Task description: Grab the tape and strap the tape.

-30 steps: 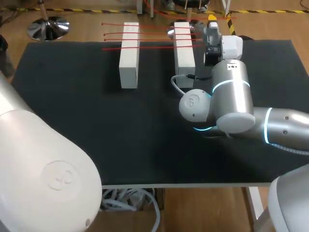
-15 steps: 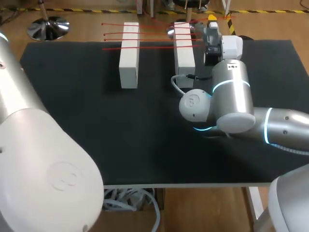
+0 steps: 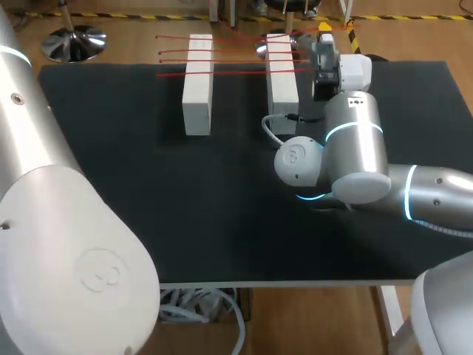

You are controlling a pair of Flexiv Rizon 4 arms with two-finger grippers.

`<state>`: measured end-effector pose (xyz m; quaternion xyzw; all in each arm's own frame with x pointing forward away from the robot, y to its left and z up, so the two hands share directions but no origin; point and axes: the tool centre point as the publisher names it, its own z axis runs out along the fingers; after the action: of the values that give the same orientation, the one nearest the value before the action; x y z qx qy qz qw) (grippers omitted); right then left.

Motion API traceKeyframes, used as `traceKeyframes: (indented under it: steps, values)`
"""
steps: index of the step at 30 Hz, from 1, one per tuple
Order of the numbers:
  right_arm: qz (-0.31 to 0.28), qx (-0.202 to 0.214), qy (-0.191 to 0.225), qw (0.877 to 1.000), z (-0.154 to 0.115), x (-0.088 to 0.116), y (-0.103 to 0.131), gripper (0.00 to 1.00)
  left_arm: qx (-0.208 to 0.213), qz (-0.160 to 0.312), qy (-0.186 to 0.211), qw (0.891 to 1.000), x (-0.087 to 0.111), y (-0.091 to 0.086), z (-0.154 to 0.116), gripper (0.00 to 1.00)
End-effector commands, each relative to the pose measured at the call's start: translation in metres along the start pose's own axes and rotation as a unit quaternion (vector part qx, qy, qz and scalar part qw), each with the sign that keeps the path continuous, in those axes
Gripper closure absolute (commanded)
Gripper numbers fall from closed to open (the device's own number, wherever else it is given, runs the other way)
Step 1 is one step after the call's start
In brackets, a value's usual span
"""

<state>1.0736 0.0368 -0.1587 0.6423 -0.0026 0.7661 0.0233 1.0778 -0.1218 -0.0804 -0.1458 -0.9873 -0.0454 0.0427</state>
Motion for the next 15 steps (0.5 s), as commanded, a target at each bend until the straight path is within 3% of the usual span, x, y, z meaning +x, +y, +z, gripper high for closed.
traceKeyframes:
  steps: [1, 5, 9, 15]
  values:
    - [-0.001, 0.000, -0.003, 1.000, 0.001, 0.002, 0.000, 1.00, -0.002, -0.003, 0.005, 1.000, -0.004, -0.002, -0.001, 1.00]
    - [-0.001, 0.000, -0.003, 1.000, 0.001, 0.002, 0.000, 1.00, -0.012, -0.018, -0.004, 1.000, -0.004, -0.003, -0.004, 1.00]
    - [-0.001, 0.000, -0.003, 1.000, 0.001, 0.002, 0.000, 1.00, -0.047, -0.082, -0.031, 0.995, -0.003, 0.008, -0.008, 1.00]
    - [-0.001, 0.000, -0.003, 1.000, 0.001, 0.002, 0.000, 1.00, -0.029, -0.097, -0.030, 0.994, 0.001, 0.011, -0.004, 1.00]
